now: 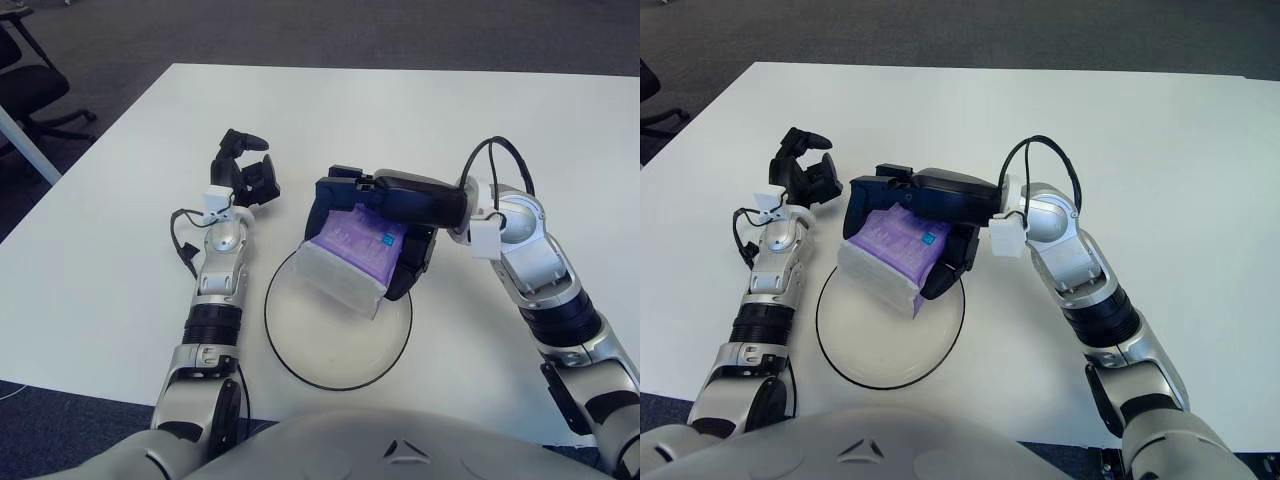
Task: Put the tissue paper into the plate.
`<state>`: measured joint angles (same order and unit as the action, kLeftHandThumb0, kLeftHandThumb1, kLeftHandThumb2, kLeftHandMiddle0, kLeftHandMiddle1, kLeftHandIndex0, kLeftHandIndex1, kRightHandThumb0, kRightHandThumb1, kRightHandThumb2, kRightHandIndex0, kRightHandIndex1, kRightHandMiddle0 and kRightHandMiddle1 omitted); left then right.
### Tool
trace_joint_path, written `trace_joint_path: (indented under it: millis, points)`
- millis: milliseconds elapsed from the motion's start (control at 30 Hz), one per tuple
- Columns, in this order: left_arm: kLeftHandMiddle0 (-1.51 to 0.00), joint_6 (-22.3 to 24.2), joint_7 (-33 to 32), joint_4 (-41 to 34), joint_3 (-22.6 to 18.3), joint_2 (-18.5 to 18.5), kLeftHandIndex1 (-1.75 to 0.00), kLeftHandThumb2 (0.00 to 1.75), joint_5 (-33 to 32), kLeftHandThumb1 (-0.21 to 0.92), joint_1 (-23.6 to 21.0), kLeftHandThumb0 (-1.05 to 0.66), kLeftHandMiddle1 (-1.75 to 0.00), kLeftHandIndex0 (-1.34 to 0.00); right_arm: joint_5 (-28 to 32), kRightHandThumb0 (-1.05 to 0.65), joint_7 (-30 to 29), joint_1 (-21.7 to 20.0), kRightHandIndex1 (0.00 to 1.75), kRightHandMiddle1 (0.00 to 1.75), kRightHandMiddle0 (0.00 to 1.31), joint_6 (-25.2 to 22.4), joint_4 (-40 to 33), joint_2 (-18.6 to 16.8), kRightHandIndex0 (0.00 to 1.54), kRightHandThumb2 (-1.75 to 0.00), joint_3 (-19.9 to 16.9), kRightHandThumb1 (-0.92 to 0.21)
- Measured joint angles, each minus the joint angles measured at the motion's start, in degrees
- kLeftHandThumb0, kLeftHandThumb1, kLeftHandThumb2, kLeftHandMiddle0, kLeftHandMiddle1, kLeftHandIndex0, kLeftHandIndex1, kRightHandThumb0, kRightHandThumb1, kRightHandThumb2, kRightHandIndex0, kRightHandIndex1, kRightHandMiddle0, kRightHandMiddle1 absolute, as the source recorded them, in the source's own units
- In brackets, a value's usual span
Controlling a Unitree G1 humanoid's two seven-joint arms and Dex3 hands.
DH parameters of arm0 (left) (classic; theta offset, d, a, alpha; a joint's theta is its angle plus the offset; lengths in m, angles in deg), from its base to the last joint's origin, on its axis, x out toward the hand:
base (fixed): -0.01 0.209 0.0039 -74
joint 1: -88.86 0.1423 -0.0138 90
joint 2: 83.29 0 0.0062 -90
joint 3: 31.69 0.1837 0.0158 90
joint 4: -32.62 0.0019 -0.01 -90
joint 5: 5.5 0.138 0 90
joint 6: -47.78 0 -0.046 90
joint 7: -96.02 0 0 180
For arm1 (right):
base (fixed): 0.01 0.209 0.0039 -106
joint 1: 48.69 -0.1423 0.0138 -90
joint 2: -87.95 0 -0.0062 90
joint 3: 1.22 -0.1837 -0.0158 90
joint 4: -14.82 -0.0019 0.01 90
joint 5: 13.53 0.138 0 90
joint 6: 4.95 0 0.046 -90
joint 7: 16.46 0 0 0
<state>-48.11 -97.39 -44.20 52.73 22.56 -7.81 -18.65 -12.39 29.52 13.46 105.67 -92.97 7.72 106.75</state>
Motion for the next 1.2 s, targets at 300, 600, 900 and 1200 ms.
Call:
trace_joint_path:
  millis: [300,600,900,1200]
  points:
    - [-1.27,0.61,0.21,0.24,-0.26,0.31,-1.75,1.29,-0.73,0.34,-0.22,-0.48,-1.75,-0.6,-0.28,-0.82,1.35,-3.04,0.25,0.48,0.0,13.64,6.54,0.79,0.0,-0.49,-0.39,-0.79]
    - [-1.27,0.65,0.5,0.59,-0.27,0.31,-1.75,1.3,-0.73,0.33,-0.36,-0.48,-1.75,-0.6,-1.01,-0.86,1.42,-4.27,0.08,0.3,0.0,21.09,10.88,1.7,0.0,-0.41,-0.39,-0.85]
    - [-1.28,0.42,0.49,3.88,-0.56,0.29,-1.75,1.33,-0.6,0.31,-1.83,-0.49,-1.75,-0.62,-0.84,-0.9,1.44,-4.55,0.0,0.16,0.0,20.08,11.64,1.86,0.0,-0.38,-0.35,-0.87]
    - [-1.29,-2.57,-3.16,7.01,-0.4,-0.11,-1.75,1.33,3.67,0.3,-2.86,-0.49,-1.75,-0.63,-1.94,-0.91,1.39,-4.57,0.0,0.17,0.0,19.85,11.63,2.42,0.0,-0.32,-0.41,-0.87]
